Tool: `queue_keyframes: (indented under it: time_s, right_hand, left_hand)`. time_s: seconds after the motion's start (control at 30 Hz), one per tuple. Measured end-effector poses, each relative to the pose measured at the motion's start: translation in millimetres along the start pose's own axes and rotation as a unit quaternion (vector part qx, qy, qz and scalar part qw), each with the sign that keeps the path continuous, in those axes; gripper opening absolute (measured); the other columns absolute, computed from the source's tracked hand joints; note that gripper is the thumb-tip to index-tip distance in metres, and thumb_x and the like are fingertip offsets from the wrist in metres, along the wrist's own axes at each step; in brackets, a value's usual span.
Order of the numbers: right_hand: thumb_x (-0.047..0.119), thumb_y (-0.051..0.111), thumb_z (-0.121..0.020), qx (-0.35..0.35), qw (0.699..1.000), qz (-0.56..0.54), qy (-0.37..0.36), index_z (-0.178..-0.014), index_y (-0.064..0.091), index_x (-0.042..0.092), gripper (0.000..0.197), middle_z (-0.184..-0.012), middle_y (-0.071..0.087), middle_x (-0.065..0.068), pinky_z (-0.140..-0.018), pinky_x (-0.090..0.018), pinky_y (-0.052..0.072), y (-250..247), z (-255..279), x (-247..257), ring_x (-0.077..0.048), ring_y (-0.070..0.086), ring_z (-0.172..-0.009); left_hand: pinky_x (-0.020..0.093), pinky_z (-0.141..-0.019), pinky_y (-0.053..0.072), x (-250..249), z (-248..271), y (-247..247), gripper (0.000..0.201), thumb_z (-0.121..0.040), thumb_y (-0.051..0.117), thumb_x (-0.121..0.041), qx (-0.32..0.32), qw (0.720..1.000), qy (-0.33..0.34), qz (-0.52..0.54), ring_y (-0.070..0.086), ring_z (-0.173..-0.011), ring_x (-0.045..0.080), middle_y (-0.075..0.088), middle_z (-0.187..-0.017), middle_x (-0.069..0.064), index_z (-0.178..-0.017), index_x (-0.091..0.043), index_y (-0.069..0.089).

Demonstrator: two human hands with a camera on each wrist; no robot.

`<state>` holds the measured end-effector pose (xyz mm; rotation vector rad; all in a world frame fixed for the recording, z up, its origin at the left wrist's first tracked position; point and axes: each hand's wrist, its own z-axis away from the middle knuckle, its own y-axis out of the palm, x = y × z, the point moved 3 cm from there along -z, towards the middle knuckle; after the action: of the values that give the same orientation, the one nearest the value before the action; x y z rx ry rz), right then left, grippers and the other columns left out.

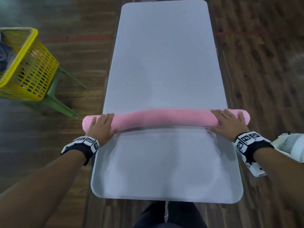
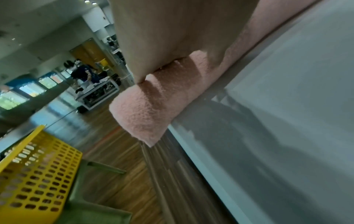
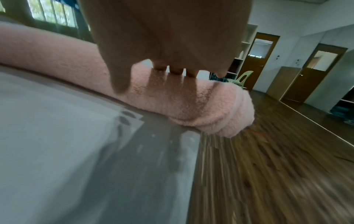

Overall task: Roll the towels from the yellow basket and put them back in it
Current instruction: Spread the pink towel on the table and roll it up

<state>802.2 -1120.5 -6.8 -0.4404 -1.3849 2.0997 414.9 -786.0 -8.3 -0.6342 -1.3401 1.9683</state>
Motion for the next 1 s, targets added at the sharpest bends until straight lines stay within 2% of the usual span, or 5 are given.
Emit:
queue_keyframes:
  time_s: [0.2, 0.53, 0.67, 0.83, 1.0]
  right_hand:
    - [0.040, 0.049, -0.092, -0.003, 0.999, -0.033, 0.021, -0.130, 0.047, 0.015, 0.046, -0.119, 0.062, -0.015, -0.086, -0.043, 0.047, 1, 16, 23, -0.035, 0.060, -0.102]
    - [0.064, 0.038, -0.082, 0.068, 0.973, -0.200, 0.095, -0.097, 0.054, 0.015, 0.054, -0.093, 0.064, -0.010, -0.075, -0.038, 0.051, 68, 88, 135, -0.031, 0.061, -0.079]
    - [0.070, 0.031, -0.081, 0.080, 0.962, -0.245, 0.088, -0.096, 0.054, 0.013, 0.063, -0.088, 0.061, -0.008, -0.070, -0.037, 0.049, 81, 101, 158, -0.031, 0.062, -0.080]
    - [0.051, 0.045, -0.090, 0.105, 0.971, -0.209, 0.055, -0.091, 0.053, 0.012, 0.040, -0.084, 0.060, -0.005, -0.069, -0.036, 0.050, 68, 108, 154, -0.031, 0.061, -0.078]
    - [0.053, 0.047, -0.092, 0.125, 0.968, -0.201, 0.085, -0.110, 0.052, 0.007, 0.049, -0.108, 0.060, -0.012, -0.085, -0.038, 0.048, 78, 123, 148, -0.031, 0.057, -0.093]
  left_hand:
    - [0.041, -0.083, 0.042, -38, 15, -2, 0.033, -0.090, 0.052, -0.026, 0.007, 0.998, -0.058, 0.009, 0.056, -0.104, 0.033, 0.061, -0.114, 0.015, -0.118, -0.007, 0.051]
    - [0.033, -0.079, 0.042, -199, 93, 37, 0.046, -0.091, 0.049, -0.043, 0.161, 0.934, -0.157, 0.279, 0.058, -0.104, 0.036, 0.061, -0.115, 0.019, -0.112, -0.003, 0.058]
    - [0.032, -0.077, 0.043, -227, 115, 46, 0.043, -0.090, 0.053, -0.039, 0.145, 0.886, -0.227, 0.378, 0.060, -0.100, 0.036, 0.063, -0.111, 0.019, -0.109, -0.002, 0.060]
    - [0.029, -0.072, 0.044, -227, 128, 54, 0.041, -0.086, 0.059, -0.039, 0.117, 0.832, -0.286, 0.461, 0.062, -0.093, 0.034, 0.067, -0.105, 0.017, -0.104, -0.003, 0.065]
    - [0.030, -0.070, 0.045, -229, 134, 58, 0.042, -0.086, 0.057, -0.041, 0.102, 0.827, -0.301, 0.463, 0.061, -0.086, 0.033, 0.066, -0.100, 0.017, -0.100, -0.001, 0.064]
